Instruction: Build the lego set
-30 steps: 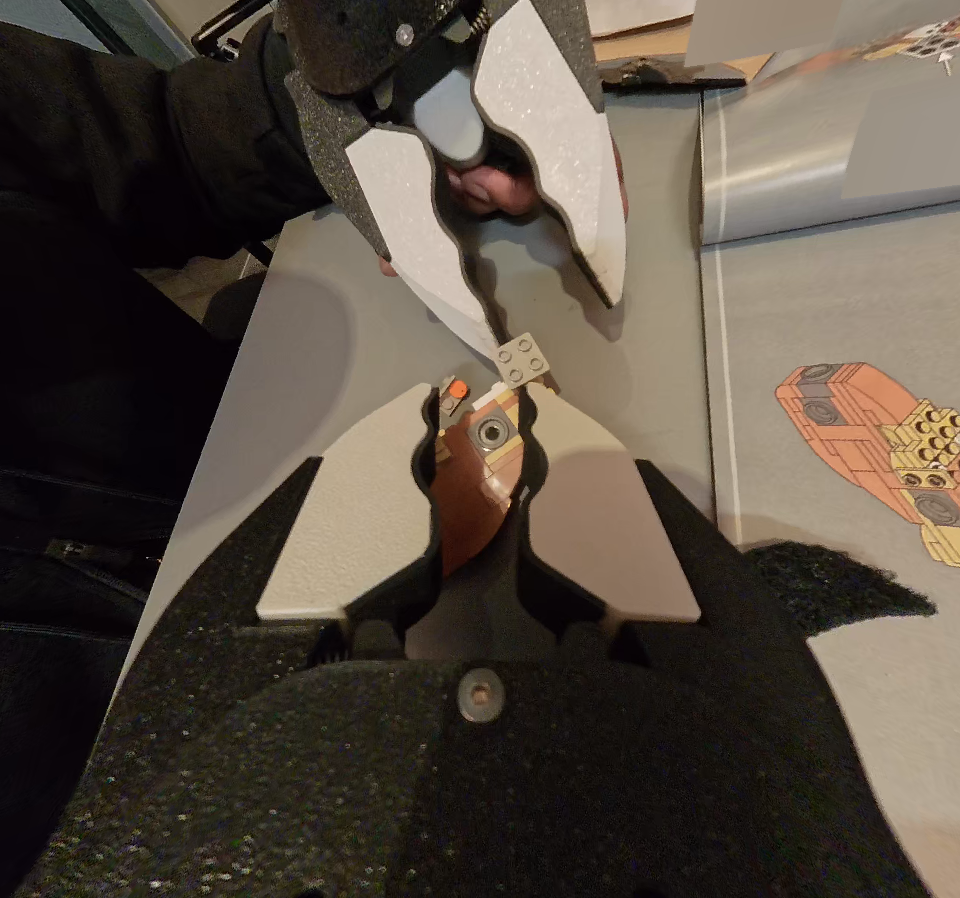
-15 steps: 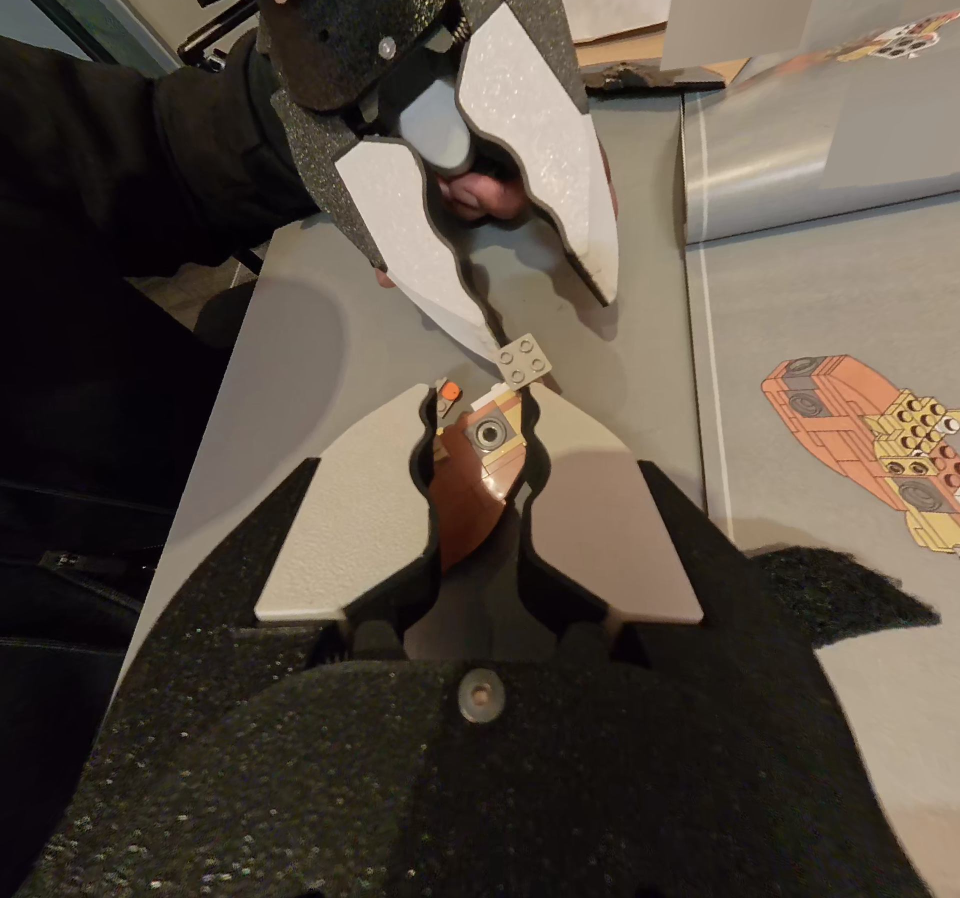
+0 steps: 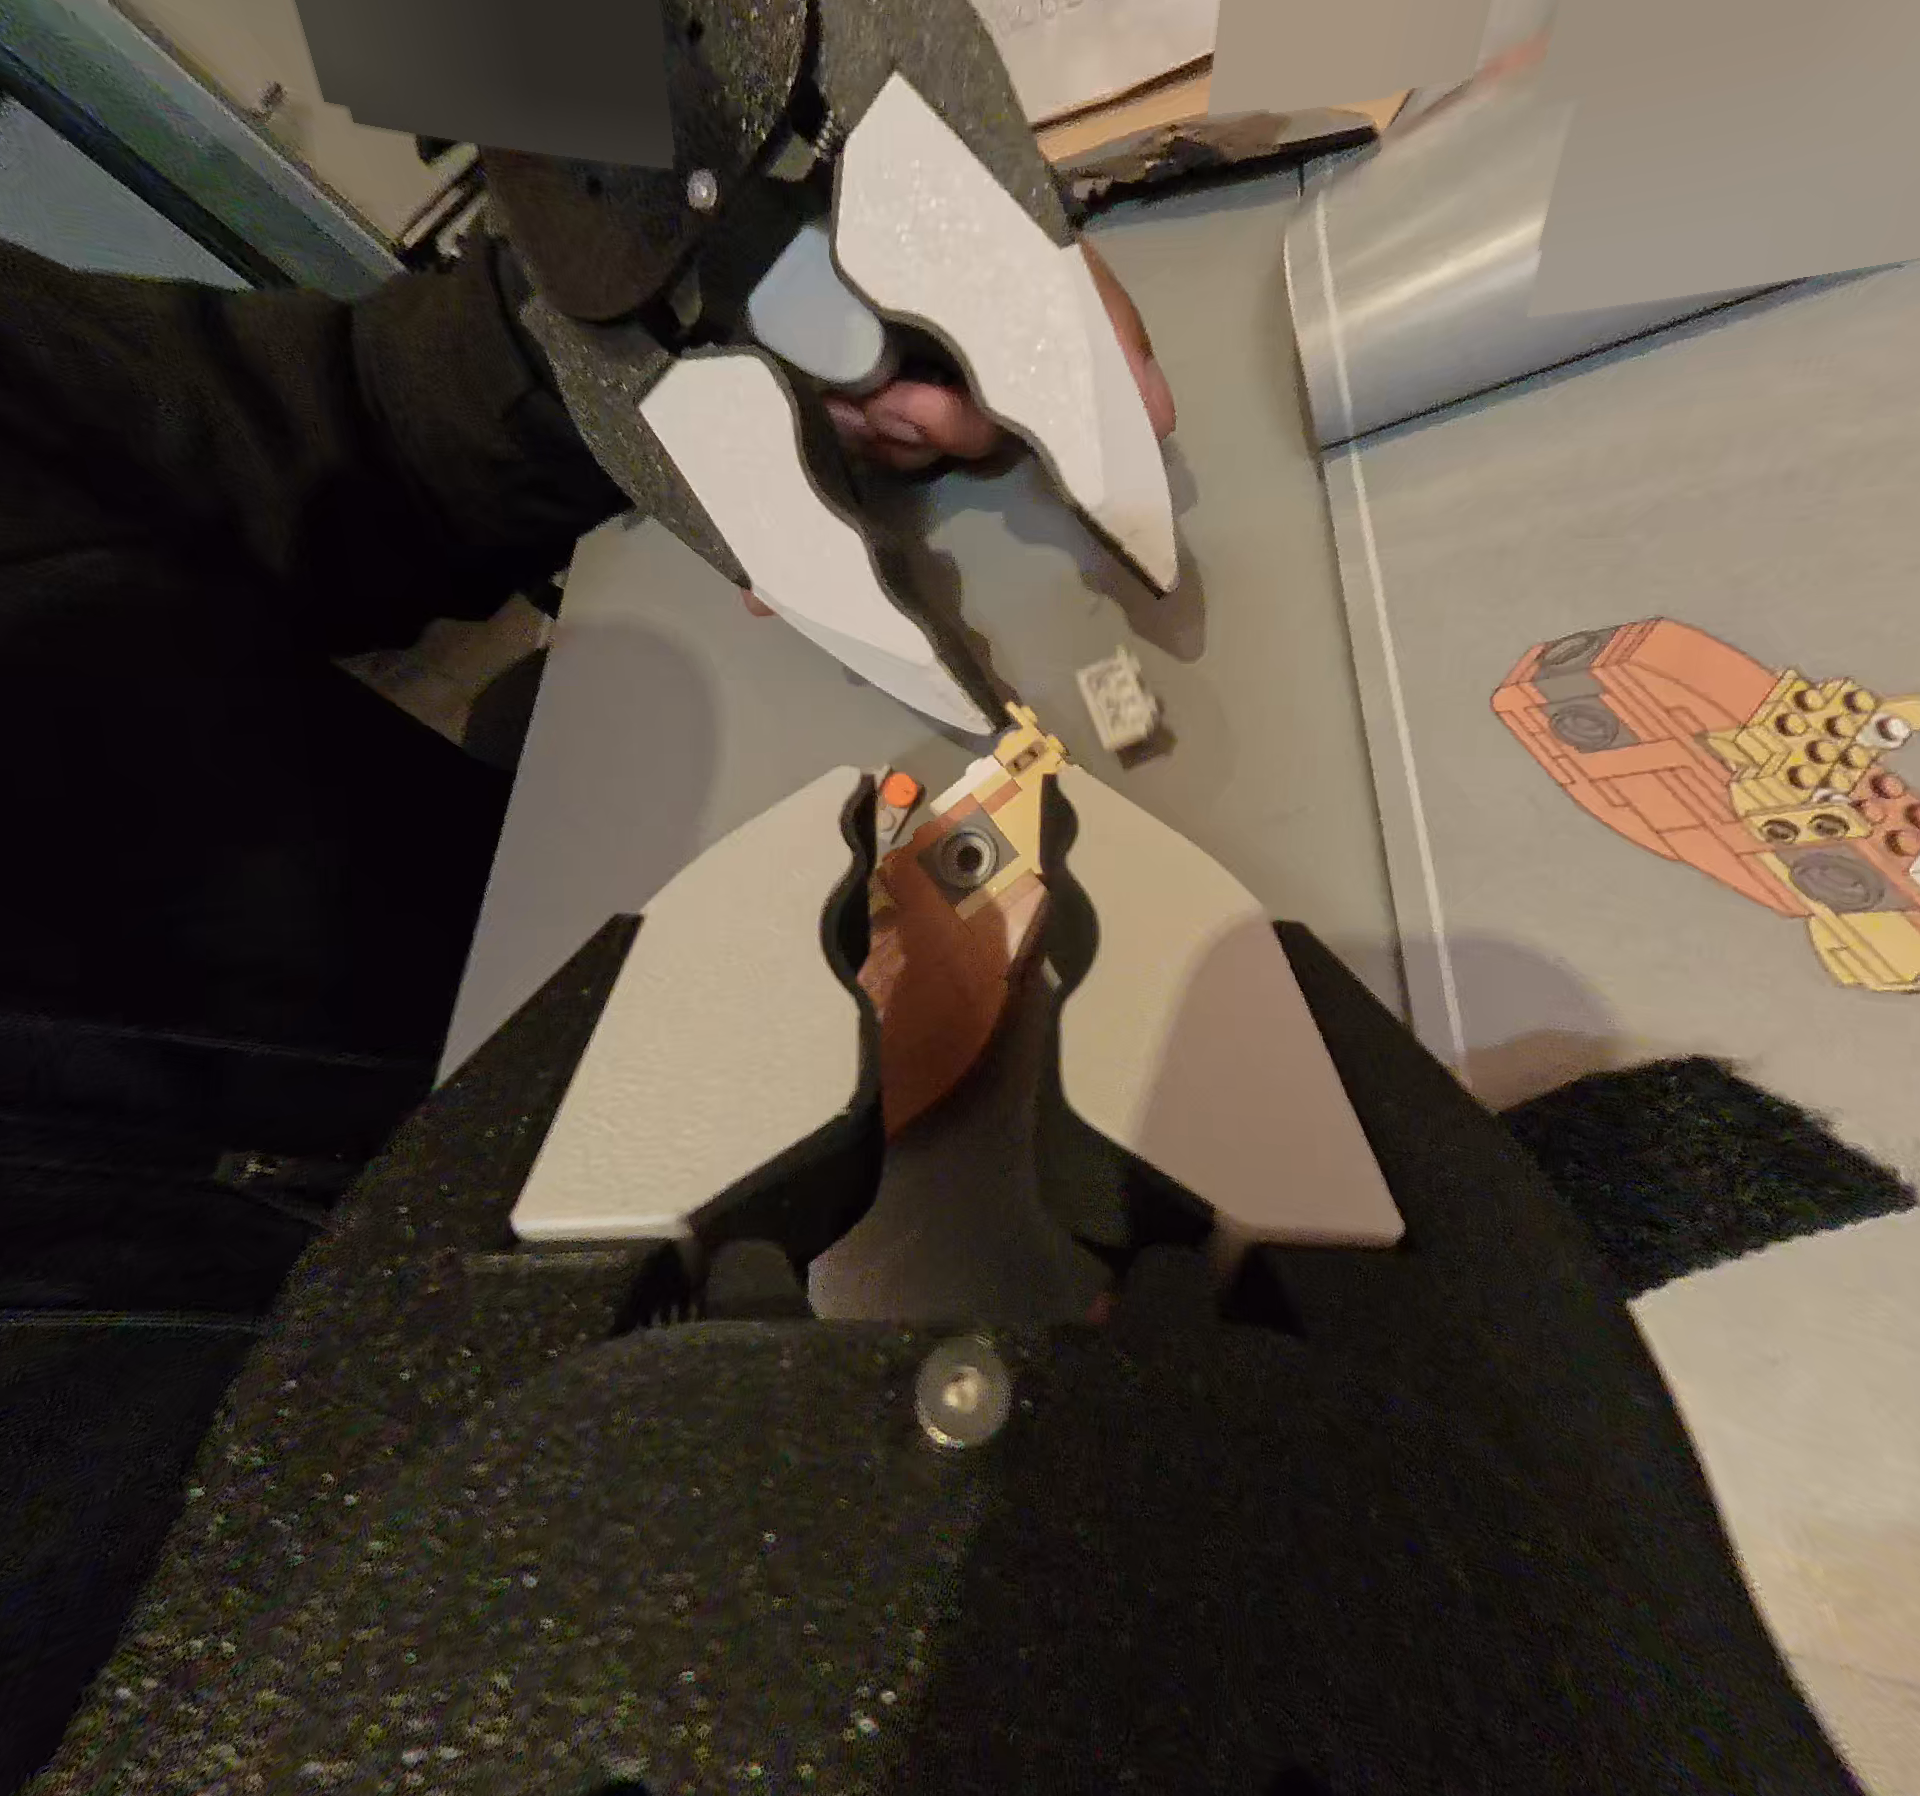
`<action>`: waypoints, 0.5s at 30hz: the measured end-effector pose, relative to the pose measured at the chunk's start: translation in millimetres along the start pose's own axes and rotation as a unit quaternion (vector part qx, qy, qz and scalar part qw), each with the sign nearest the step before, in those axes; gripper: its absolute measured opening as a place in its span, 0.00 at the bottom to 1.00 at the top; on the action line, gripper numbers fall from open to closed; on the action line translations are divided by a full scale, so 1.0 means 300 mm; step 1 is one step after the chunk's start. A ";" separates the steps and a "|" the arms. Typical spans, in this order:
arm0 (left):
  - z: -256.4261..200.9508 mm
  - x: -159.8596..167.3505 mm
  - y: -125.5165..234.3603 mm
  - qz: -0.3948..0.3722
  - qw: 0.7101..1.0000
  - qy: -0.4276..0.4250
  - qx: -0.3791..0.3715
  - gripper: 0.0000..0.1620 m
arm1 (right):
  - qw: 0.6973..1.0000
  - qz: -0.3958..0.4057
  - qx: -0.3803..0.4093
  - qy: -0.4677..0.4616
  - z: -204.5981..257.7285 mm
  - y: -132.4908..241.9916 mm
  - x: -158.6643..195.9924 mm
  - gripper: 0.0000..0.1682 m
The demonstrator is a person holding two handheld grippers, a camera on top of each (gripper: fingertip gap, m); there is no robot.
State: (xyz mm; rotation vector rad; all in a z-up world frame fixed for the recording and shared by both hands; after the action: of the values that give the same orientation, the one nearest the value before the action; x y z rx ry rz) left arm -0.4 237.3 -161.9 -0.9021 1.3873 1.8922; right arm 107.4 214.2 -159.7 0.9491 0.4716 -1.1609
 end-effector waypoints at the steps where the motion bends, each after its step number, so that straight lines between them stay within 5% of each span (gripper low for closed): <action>1: -0.001 0.000 0.000 0.000 1.000 -0.001 0.002 0.22 | 1.000 -0.005 -0.005 -0.008 0.000 0.004 -0.001 0.17; 15: 0.050 0.032 0.050 0.023 0.999 -0.027 0.011 0.21 | 0.998 -0.028 -0.031 -0.040 0.006 0.038 0.016 0.20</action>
State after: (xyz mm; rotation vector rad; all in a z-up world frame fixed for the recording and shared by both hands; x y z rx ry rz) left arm -20.3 248.7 -158.5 -0.8077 1.4049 1.9183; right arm 119.2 211.2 -158.0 0.8371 0.4702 -1.2231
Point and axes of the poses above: each gripper's, where its closed fingertips meet, y back along the fingers, x out of its underside, z = x × y across the jaws, the point moved 6 cm from there along y, back along the fingers, and after that the axes turned 8 degrees about -x, right-handed, at the moved point
